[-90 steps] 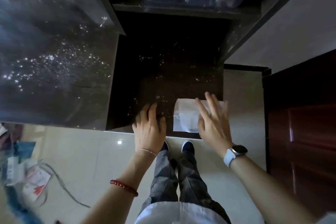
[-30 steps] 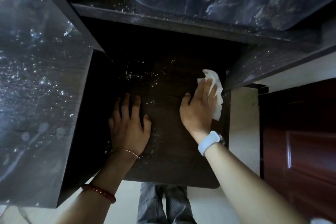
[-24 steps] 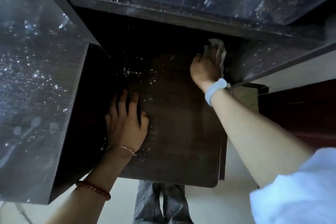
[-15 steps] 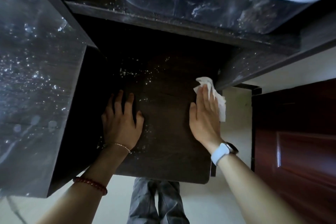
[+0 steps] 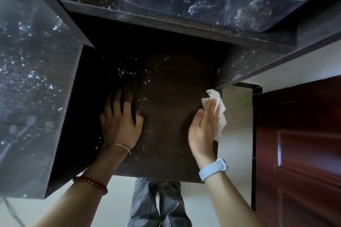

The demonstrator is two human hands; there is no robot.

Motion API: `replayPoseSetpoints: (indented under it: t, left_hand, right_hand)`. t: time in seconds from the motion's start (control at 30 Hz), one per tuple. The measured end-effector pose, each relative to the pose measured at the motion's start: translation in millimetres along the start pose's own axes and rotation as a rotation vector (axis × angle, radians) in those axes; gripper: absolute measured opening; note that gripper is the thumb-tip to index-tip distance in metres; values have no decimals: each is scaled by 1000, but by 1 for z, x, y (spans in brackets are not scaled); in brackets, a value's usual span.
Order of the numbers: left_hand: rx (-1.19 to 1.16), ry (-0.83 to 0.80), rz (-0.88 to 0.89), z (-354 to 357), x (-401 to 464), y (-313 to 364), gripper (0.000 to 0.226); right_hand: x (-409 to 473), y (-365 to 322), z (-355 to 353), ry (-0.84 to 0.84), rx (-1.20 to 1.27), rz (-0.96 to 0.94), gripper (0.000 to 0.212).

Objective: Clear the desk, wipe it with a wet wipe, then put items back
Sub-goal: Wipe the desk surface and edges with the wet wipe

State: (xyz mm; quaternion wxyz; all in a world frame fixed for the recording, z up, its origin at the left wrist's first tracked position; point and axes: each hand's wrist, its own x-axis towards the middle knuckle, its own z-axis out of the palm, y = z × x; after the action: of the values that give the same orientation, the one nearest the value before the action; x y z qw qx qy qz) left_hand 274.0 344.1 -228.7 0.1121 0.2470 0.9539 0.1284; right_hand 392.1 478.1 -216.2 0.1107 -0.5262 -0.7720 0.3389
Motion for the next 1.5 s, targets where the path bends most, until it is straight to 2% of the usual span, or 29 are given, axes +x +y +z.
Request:
replayPoseSetpoints:
  t: [0.03,0.13,0.2,0.3,0.47,0.57,0.77,0.93,1.0,1.07,1.17,1.23,1.3,1.43,1.5]
  left_hand:
    - [-4,0,-3,0,0,0,60]
    - [-6,0,-4,0,0,0,59]
    - [-8,0,-5,0,1,-1,58]
    - [-5,-5,-7,1,0,-1,58]
    - [-3,-10,-10,1,1,-1,57]
    - [-2,-7,-8,2,1,0,57]
    - [-3,-17,-20,0,1,1,61]
    - [-8,-23,-19,-2,1,2,61]
    - [-11,-23,-19,-2,1,2,61]
    - [-15,-26,-23,-2,1,1,61]
    - [-2,-21,-13,-2,1,0,61]
    - [6,-20,-2,-2,0,-1,60]
    - [-1,-17,1,-3,0,-1,60]
    - [-7,-33,-2,-3,0,-1,60]
    - [-5,-32,7,-2,-1,-2,59]
  right_hand:
    - [-11,2,2,-19,-68,-97,46]
    - [-39,21,-7,-279,-268,-543,44]
    - [-36,32,-23,-308,-269,-632,42]
    - [-17,37,-38,-196,-318,-535,47]
    - [16,39,-33,-169,-547,-490,51]
    - [29,30,-23,-76,-479,-334,52]
    - [31,17,-9,11,-275,-192,48]
    - [18,10,-10,-27,-477,-106,53]
    - [-2,14,-15,-49,-571,-140,52]
    - [-31,19,-21,-135,-630,-310,50]
    - [-73,32,-26,-472,-598,-735,42]
    - [-71,41,-29,-609,-550,-901,41]
    - [-44,42,-26,-585,-582,-937,44]
    - [30,11,-9,-394,-669,-727,54]
    - [63,-10,8,-343,-693,-711,58]
